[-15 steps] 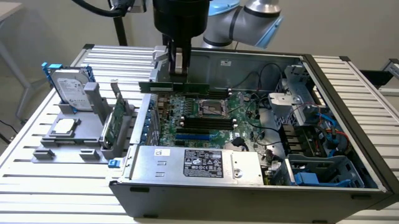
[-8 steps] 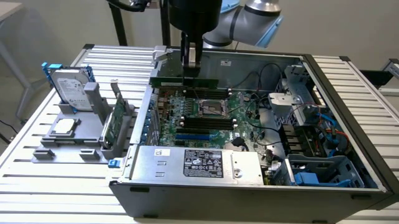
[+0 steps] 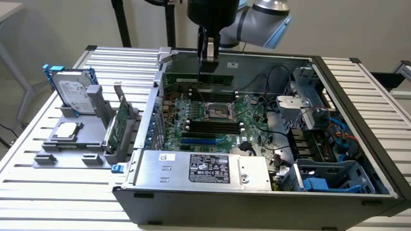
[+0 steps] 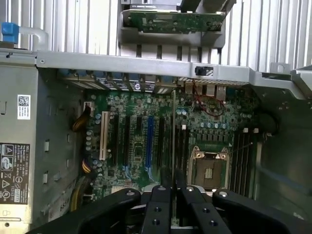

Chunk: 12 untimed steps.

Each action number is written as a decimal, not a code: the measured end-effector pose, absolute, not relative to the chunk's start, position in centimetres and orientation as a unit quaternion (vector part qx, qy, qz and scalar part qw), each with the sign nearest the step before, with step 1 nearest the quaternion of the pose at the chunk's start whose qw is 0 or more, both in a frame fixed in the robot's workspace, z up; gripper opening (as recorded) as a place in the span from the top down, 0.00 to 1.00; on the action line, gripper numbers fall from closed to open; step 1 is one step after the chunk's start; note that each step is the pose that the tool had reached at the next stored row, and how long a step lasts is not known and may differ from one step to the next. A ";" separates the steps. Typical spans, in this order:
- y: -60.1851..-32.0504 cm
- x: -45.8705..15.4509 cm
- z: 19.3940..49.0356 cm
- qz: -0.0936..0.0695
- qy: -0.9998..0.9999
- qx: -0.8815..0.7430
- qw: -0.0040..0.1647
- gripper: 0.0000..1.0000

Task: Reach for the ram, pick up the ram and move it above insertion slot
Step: 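Pick up the ram and move it above insertion slot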

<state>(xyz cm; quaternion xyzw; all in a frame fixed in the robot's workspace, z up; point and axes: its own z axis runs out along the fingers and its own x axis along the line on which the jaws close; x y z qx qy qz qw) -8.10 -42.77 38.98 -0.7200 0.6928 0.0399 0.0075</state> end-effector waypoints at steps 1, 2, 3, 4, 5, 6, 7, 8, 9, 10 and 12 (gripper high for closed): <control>-42.5 -7.9 39.0 0.040 0.693 -0.720 0.007 0.86; -42.2 -7.6 39.0 0.040 0.693 -0.720 0.008 0.86; -42.0 -7.4 39.0 0.040 0.693 -0.720 0.008 0.86; -41.7 -7.1 38.9 0.040 0.693 -0.720 0.008 0.86; -41.4 -6.9 38.9 0.040 0.693 -0.720 0.008 0.86; -41.2 -6.6 38.9 0.040 0.693 -0.720 0.007 0.86; -40.9 -6.4 38.9 0.040 0.693 -0.720 0.008 0.86; -40.7 -6.1 38.9 0.040 0.693 -0.720 0.008 0.86; -40.6 -5.9 38.9 0.040 0.693 -0.720 0.007 0.86; -40.4 -5.6 38.9 0.040 0.693 -0.720 0.008 0.86; -40.1 -5.2 38.8 0.040 0.693 -0.720 0.008 0.86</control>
